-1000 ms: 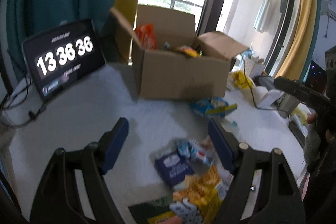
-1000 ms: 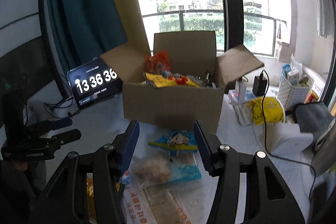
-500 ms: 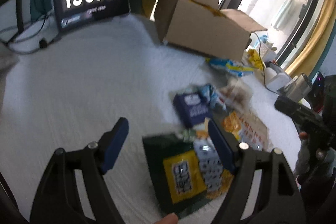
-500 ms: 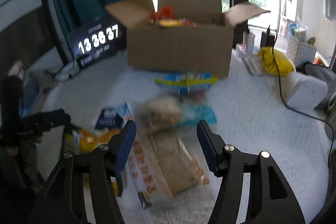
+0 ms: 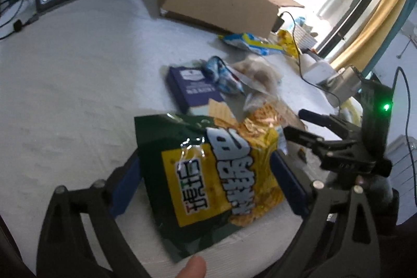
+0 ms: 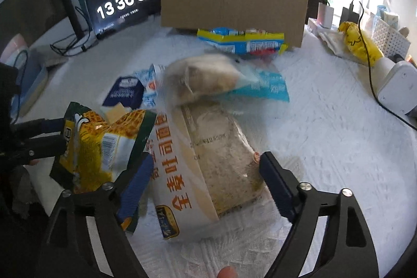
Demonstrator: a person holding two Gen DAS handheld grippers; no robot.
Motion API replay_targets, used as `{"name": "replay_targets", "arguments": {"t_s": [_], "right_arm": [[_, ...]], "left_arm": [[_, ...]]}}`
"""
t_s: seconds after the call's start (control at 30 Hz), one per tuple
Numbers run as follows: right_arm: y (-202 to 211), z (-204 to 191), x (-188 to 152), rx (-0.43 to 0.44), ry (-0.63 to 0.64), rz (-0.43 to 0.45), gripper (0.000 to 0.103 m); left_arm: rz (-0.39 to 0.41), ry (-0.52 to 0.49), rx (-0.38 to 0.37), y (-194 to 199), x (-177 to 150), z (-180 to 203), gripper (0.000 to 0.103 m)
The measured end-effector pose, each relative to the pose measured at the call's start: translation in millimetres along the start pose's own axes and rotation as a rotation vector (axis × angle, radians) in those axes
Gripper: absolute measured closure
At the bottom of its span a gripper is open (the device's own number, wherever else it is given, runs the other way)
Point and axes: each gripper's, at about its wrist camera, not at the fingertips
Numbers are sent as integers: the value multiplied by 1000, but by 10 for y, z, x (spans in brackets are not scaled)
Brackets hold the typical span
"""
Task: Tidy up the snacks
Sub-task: 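Grasp the green-yellow chip bag with left tool while right tool grasps white toast pack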
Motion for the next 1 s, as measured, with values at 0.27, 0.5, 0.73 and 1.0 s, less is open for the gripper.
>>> {"name": "replay_targets", "arguments": {"t_s": [0.27,0.5,0.73,1.0], "right_arm": [[-90,-164,-46,-82,29,2,4],[-90,-190,-43,-68,2,-3,7],[-31,-252,-84,-56,8,6,16],[107,-221,-162,-8,0,2,18]], "left_arm": [[-72,-95,30,-203,22,304,7],[-92,-137,-33,-245,37,405,8],[-103,-230,-37,-189,0,614,59],[-48,-264,-25,-11,47,675,74]]}}
Point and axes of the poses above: each gripper's, at about its wrist camera, not at the fingertips, and y roughly against the way its jaws point, z to its right, x to its top, and after that the axes turned 9 degrees about -y, right-handed
